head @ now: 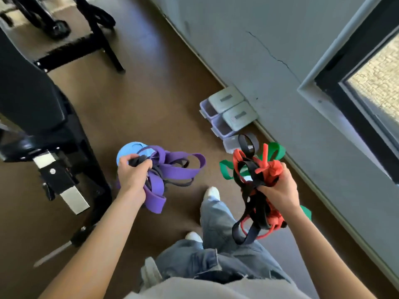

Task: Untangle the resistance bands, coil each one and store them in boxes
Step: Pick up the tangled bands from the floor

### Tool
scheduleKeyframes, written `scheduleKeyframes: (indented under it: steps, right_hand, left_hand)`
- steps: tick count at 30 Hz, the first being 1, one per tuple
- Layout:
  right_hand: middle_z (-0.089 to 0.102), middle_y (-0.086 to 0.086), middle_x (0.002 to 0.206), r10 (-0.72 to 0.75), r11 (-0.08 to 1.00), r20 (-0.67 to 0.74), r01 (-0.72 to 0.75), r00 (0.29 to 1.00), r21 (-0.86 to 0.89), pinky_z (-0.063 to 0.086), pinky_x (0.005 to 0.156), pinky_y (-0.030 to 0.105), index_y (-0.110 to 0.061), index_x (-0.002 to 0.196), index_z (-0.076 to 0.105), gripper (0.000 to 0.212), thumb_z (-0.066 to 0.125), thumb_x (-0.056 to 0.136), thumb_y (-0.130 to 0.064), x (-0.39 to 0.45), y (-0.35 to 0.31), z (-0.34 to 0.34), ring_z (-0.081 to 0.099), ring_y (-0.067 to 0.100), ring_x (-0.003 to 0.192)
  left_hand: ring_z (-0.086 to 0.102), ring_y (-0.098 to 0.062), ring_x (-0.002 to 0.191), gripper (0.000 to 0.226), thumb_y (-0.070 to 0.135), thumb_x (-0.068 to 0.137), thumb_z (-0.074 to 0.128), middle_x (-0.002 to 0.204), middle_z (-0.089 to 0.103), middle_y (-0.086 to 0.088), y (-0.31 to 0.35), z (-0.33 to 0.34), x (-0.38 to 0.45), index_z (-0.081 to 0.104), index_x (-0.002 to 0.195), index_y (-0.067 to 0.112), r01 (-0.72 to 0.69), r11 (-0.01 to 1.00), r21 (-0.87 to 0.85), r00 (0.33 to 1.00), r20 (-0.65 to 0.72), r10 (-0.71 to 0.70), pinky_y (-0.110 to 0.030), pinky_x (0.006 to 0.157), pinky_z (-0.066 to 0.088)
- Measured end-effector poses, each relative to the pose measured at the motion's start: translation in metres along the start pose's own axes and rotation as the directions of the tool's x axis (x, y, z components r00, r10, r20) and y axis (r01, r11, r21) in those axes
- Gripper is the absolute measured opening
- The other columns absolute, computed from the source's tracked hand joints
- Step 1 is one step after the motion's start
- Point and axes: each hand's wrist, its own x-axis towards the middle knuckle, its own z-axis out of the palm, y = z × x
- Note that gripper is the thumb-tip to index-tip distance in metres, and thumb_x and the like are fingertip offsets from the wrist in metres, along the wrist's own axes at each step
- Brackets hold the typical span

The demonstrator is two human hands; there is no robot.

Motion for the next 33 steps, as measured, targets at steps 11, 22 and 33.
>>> scheduleKeyframes:
  steps: [11,22,33]
  right_hand:
    - [0.058,0.002,0.098,0.260,0.912,-0.048,-0.229,0.964,0.340,0.043,0.078,0.031,-0.016,0.102,0.052,0.043,0.077,0.067,-0.011,0.226,-0.124,0.070,0.054,0.021,0.092]
    - [0.063,0.005,0.106,0.713,0.598,-0.200,-0.434,0.672,0.673,0.048,0.088,0.039,-0.015,0.113,0.050,0.051,0.075,0.068,-0.015,0.327,-0.183,0.166,0.058,0.025,0.100]
    - [0.062,0.007,0.102,0.941,0.323,-0.169,-0.627,0.293,0.709,0.041,0.083,0.034,-0.016,0.107,0.053,0.046,0.076,0.067,-0.022,0.360,-0.167,0.318,0.057,0.030,0.104]
  left_hand:
    - [0.041,-0.016,0.051,0.031,-0.004,0.077,0.057,0.077,0.050,-0.004,0.150,0.159,0.200,0.046,0.098,0.014,-0.061,0.990,0.127,0.989,0.143,0.043,-0.025,0.050,0.036]
    - [0.049,-0.020,0.061,0.032,0.000,0.075,0.060,0.094,0.055,-0.012,0.243,0.333,0.369,0.048,0.096,0.020,-0.388,0.793,0.469,0.771,0.637,0.001,-0.028,0.056,0.044]
    - [0.052,-0.012,0.078,0.030,0.007,0.071,0.067,0.082,0.052,0.019,0.167,0.417,0.462,0.052,0.087,0.027,-0.835,0.402,0.376,0.312,0.925,-0.217,-0.026,0.071,0.039]
